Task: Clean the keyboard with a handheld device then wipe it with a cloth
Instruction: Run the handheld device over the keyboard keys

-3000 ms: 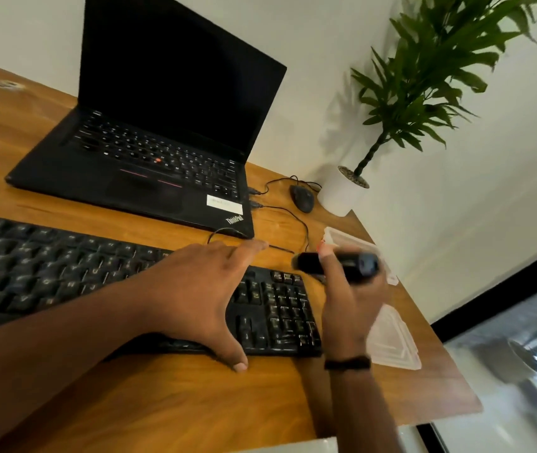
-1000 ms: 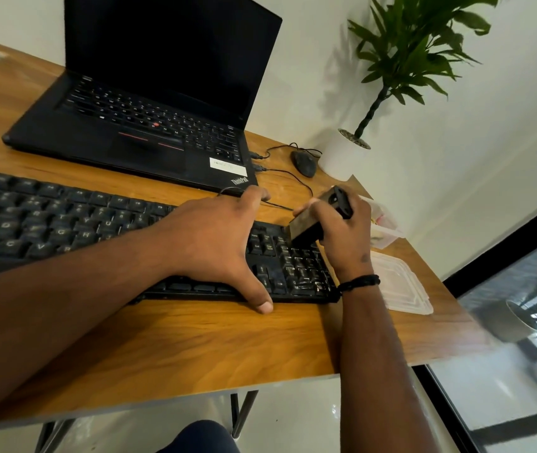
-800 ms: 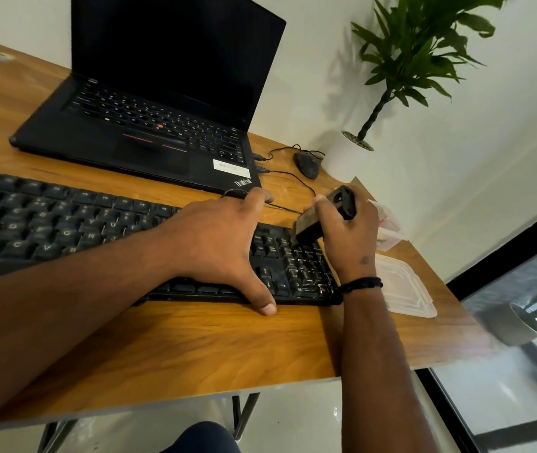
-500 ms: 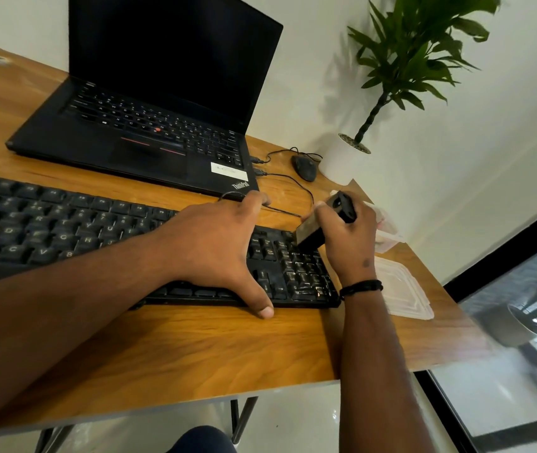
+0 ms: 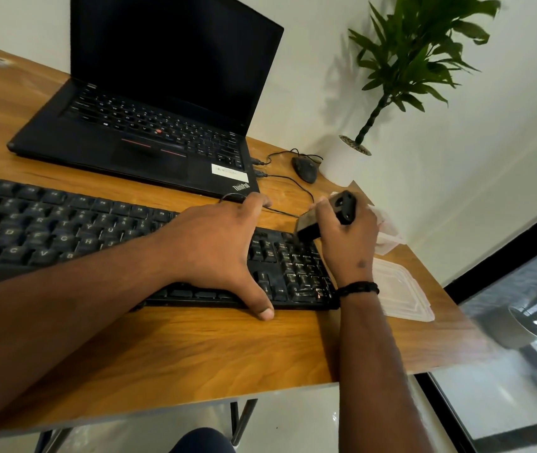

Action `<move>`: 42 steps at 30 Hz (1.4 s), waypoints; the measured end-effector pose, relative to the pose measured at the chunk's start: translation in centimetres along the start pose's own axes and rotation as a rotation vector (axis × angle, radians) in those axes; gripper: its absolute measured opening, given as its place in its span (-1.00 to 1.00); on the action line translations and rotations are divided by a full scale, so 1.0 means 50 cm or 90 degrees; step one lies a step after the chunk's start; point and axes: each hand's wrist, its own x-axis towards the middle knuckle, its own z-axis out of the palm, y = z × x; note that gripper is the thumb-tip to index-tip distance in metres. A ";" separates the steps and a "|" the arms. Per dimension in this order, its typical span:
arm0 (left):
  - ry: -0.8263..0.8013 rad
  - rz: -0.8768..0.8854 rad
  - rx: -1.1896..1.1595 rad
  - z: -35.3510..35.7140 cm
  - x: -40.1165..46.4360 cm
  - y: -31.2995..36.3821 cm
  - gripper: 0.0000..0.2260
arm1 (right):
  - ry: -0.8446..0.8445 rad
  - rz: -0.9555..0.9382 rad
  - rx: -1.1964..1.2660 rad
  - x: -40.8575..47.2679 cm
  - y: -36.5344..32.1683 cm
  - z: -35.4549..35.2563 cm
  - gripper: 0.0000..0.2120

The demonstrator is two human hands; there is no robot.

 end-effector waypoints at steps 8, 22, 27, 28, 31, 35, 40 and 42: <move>-0.004 -0.006 0.003 -0.001 0.002 0.000 0.35 | -0.034 0.007 0.033 -0.005 -0.007 0.010 -0.78; 0.002 0.003 0.004 -0.001 0.000 -0.003 0.32 | -0.057 -0.044 0.071 0.001 -0.048 -0.019 -0.81; 0.009 0.007 0.001 0.002 0.003 -0.003 0.32 | -0.326 -0.155 -0.101 0.022 -0.051 -0.041 -0.73; 0.008 0.006 -0.001 0.002 0.003 -0.003 0.33 | -0.311 -0.168 -0.167 0.036 -0.048 -0.043 -0.73; 0.005 0.005 -0.003 0.000 0.001 -0.004 0.33 | -0.269 -0.192 -0.189 0.058 -0.050 -0.046 -0.72; 0.011 0.011 0.000 0.001 0.003 -0.004 0.31 | -0.327 -0.199 -0.157 0.039 -0.056 -0.030 -0.70; 0.006 0.006 -0.002 0.000 0.003 -0.004 0.32 | -0.248 -0.185 -0.223 0.054 -0.061 -0.035 -0.73; 0.011 0.013 0.000 0.001 0.003 -0.005 0.31 | -0.305 -0.196 -0.120 0.038 -0.068 -0.032 -0.70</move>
